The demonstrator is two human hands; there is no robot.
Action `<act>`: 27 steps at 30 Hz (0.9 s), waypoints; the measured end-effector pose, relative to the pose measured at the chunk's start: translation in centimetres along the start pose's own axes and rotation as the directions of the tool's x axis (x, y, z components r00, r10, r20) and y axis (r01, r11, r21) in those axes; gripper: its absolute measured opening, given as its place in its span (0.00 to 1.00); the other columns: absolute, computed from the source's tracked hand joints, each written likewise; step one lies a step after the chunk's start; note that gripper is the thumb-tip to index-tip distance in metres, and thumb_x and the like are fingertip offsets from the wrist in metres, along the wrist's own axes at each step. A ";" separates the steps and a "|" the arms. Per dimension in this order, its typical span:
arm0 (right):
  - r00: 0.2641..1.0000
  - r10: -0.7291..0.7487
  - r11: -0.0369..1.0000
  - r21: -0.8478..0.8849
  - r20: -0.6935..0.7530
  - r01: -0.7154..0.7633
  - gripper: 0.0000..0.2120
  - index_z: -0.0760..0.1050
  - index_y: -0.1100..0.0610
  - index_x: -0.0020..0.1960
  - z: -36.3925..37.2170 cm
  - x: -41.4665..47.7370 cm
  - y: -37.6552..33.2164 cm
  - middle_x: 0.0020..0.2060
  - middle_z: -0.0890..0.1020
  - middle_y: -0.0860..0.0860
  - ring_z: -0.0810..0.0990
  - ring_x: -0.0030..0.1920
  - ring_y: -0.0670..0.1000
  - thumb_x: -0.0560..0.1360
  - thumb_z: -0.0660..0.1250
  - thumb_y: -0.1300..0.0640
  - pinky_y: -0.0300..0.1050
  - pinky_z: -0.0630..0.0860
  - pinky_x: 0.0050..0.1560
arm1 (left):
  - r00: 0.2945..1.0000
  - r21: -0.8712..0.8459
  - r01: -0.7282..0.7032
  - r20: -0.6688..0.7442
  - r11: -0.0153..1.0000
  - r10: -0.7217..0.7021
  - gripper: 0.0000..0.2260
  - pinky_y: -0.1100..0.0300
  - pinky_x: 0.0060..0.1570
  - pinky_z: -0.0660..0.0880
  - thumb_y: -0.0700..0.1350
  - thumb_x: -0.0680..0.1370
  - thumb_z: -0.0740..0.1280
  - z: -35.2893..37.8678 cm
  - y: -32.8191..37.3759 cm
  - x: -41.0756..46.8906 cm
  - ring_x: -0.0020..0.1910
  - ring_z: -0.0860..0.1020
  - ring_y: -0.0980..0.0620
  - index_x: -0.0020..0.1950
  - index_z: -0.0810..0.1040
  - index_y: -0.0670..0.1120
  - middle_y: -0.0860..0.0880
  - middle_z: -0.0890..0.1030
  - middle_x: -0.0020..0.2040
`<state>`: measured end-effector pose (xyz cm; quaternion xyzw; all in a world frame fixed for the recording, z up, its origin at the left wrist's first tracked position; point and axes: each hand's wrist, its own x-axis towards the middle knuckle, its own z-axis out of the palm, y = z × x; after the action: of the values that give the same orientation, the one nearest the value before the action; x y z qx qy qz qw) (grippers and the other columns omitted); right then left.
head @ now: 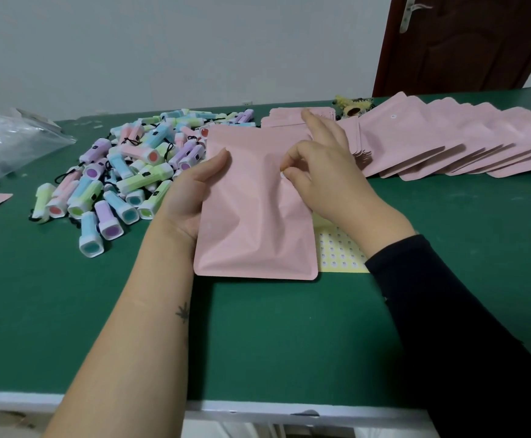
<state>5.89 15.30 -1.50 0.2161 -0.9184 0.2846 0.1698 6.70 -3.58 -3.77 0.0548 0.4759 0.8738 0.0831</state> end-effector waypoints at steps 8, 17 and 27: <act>0.915 0.399 0.684 0.648 0.054 -0.336 0.27 0.67 0.59 0.69 1.1 0.0 0.1 0.62 0.77 0.51 0.78 0.59 0.51 0.74 0.72 0.57 0.44 0.74 0.59 | 1.000 -0.025 -0.007 -0.028 1.000 0.006 0.20 0.54 0.42 0.82 0.46 0.82 0.58 -0.3 0.0 0.6 0.47 0.85 0.47 0.44 0.88 0.43 0.45 0.86 0.47; 0.921 0.361 0.483 0.816 0.145 -0.317 0.03 0.82 0.54 0.47 1.5 -0.2 0.8 0.45 0.86 0.52 0.84 0.40 0.48 0.74 0.72 0.59 0.44 0.81 0.45 | 0.997 -0.053 0.016 -0.080 0.998 -0.020 0.17 0.51 0.43 0.82 0.46 0.81 0.59 -0.1 -0.2 0.8 0.49 0.85 0.44 0.50 0.86 0.40 0.42 0.86 0.50; 0.922 0.272 0.553 0.739 0.276 -0.384 0.04 0.81 0.53 0.40 2.0 -0.7 0.8 0.31 0.84 0.41 0.82 0.30 0.39 0.70 0.76 0.58 0.31 0.74 0.28 | 0.927 -0.264 -0.126 -0.375 0.956 0.018 0.12 0.44 0.51 0.78 0.46 0.84 0.58 0.3 -0.1 1.7 0.47 0.83 0.42 0.55 0.78 0.39 0.41 0.85 0.45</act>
<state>5.70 14.93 -3.76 0.1106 -0.7349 0.6667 -0.0571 5.12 -2.94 -3.64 -0.1053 0.3508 0.9299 -0.0332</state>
